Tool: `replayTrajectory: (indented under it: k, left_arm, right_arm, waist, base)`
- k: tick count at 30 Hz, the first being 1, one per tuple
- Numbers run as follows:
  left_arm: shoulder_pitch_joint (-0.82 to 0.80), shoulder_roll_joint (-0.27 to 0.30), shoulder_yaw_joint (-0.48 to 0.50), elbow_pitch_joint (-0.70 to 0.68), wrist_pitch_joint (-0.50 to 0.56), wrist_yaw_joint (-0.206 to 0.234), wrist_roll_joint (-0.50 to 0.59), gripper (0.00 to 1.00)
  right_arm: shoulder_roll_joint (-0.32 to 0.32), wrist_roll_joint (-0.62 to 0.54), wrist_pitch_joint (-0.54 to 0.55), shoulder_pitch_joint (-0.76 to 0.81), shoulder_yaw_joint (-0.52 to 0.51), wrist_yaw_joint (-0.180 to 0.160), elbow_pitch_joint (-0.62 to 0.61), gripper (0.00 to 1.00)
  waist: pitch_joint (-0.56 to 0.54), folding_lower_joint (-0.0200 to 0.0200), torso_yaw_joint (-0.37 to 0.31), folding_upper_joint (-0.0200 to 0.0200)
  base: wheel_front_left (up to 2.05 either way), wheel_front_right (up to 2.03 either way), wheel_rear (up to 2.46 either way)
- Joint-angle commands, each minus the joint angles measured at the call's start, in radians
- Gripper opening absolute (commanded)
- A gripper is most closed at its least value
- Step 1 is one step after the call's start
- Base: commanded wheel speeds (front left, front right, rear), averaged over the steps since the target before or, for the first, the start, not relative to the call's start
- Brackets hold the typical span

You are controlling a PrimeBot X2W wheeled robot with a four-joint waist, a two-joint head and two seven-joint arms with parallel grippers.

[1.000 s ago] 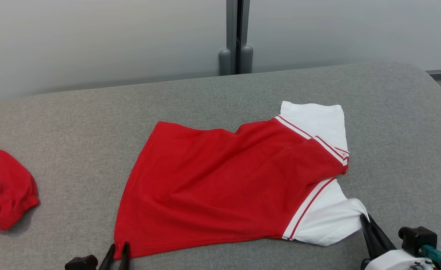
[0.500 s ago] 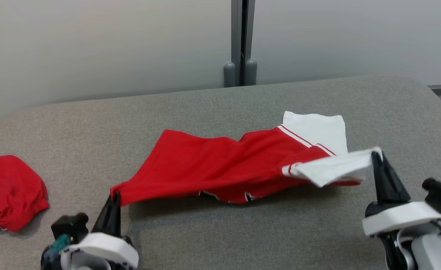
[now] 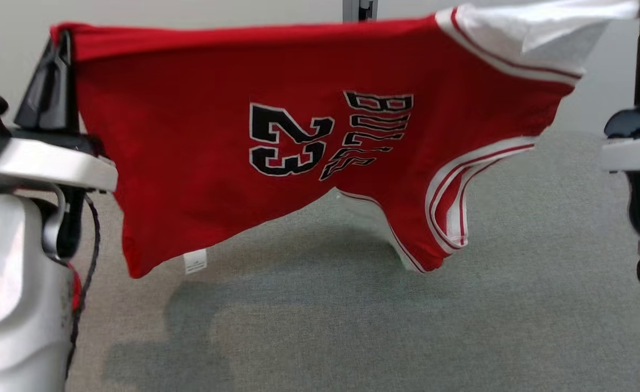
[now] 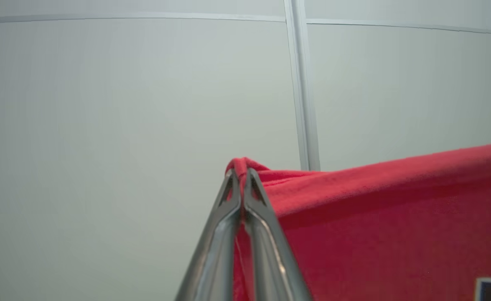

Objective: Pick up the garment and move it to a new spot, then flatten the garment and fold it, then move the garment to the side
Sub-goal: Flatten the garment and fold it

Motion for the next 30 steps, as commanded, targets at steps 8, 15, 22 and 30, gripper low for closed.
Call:
replayTrajectory:
  k: [8,15,22,30]
  left_arm:
    - [-0.224,0.042,-0.04,0.099,0.106,0.004,0.025,0.0]
    - [-0.511,0.051,-0.077,0.264,0.014,0.024,0.08,0.0]
    - [-0.698,0.057,-0.077,0.397,-0.037,0.045,0.105,0.0]
    - [-0.455,-0.006,-0.025,0.404,-0.039,0.033,0.057,0.0]
  right_arm:
    - [-0.03,0.003,0.034,-0.312,0.065,0.0,0.197,0.0]
    - [-0.063,-0.136,0.003,-0.639,0.006,-0.001,0.392,0.0]
    - [-0.043,-0.224,-0.002,-0.806,-0.059,-0.001,0.428,0.0]
    - [0.011,-0.153,-0.003,-0.498,-0.056,-0.001,0.346,0.0]
  waist:
    - [0.193,0.0,0.016,0.0]
    - [0.381,0.0,0.033,0.0]
    - [0.443,0.0,0.039,0.0]
    - [0.449,0.0,0.032,0.0]
  base:
    - [0.0,0.0,0.0]
    - [0.0,0.0,0.0]
    - [0.0,0.0,0.0]
    - [0.0,0.0,0.0]
